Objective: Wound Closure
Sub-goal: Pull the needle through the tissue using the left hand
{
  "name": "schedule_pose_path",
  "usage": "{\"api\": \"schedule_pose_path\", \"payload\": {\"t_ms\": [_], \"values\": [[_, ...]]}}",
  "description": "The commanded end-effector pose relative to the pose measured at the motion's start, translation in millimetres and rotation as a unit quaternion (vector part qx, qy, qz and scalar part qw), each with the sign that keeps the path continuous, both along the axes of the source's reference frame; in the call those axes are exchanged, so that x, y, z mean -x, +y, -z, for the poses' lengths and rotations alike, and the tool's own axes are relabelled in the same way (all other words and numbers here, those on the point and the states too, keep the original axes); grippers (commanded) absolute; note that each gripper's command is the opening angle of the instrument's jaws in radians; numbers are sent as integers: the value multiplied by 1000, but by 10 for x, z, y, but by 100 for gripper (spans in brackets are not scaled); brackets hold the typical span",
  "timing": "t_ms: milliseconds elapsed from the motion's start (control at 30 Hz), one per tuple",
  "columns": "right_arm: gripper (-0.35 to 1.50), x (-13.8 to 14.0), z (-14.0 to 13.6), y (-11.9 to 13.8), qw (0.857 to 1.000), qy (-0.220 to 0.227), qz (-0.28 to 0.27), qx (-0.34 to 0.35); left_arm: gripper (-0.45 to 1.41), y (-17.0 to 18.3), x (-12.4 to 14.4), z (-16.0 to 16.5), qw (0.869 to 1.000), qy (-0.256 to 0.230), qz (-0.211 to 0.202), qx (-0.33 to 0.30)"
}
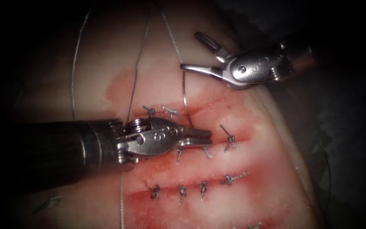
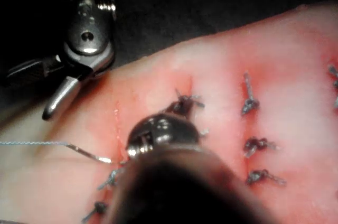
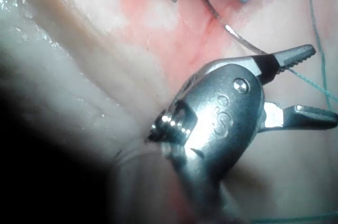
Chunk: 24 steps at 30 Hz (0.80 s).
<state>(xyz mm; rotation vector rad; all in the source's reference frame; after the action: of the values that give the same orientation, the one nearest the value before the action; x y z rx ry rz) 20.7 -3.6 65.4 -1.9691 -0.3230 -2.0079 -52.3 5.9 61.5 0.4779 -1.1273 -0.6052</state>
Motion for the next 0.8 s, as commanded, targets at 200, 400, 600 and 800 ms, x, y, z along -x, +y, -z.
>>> {"api": "schedule_pose_path", "payload": {"t_ms": [200, 400, 600, 800], "values": [[138, 1, 13, 12, 1000, 7, -6, 6, -45, 43, -3, 41, 909, -95, 204, -350], [138, -1, 9, 9, 1000, 7, -7, 11, -45, 77, -53, 76, 798, -151, 285, -509], [140, 4, 11, 10, 1000, 13, -9, 11, -45, 134, -114, 149, 840, -262, 278, -385], [140, 9, 15, 13, 1000, 15, -10, 9, -45, 185, -172, 238, 910, -301, 262, -108]]}}
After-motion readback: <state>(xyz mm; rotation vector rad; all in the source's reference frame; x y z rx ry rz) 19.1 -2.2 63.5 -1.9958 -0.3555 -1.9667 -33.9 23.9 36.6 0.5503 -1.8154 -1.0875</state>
